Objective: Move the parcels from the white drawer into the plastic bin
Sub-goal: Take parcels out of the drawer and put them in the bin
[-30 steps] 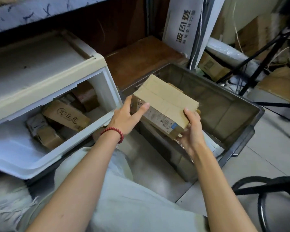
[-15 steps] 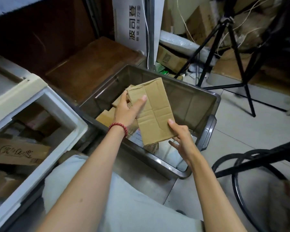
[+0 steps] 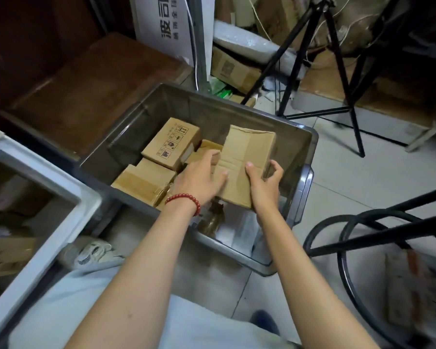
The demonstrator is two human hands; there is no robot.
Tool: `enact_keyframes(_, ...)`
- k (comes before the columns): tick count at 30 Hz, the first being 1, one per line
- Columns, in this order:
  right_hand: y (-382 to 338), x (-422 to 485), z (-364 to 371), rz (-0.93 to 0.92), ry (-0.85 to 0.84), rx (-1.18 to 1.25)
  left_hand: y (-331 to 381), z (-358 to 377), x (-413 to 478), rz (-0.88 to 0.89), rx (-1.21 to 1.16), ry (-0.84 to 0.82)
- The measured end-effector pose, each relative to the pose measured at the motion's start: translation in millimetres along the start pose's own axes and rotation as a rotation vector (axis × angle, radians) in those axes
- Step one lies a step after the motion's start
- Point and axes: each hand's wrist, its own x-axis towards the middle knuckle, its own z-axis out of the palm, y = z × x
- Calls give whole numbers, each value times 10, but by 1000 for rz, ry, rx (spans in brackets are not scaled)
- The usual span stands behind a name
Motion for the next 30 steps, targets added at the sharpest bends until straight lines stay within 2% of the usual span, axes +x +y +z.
enact_keyframes(3, 22, 221, 55, 37, 86, -31, -40, -58, 55, 97, 250, 133)
enact_keyframes(7, 155, 440, 161, 146, 79, -115, -167, -96, 97, 162, 443, 257)
enact_keyframes(14, 574, 628, 305, 354, 3, -211, -364, -105, 17, 128, 498, 218)
enact_keyframes(18, 705, 748, 339, 377, 3, -255, -423, -117, -13, 94, 499, 222)
enact_keyframes(21, 709, 767, 339, 270, 39, -379, -427, -130, -4, 83, 498, 214)
enact_keyframes(24, 676, 710, 338, -52, 77, -659, -430, -124, -4, 70, 508, 205)
enact_keyframes(26, 696, 653, 354, -206, 6, -924, -440, -114, -12, 56, 509, 187)
enact_keyframes(28, 749, 588, 365, -217, -108, -1134, -458, -102, -34, 45, 505, 171)
enact_keyframes(30, 780, 552, 369, -163, -204, -1246, -485, -111, -55, 35, 512, 164)
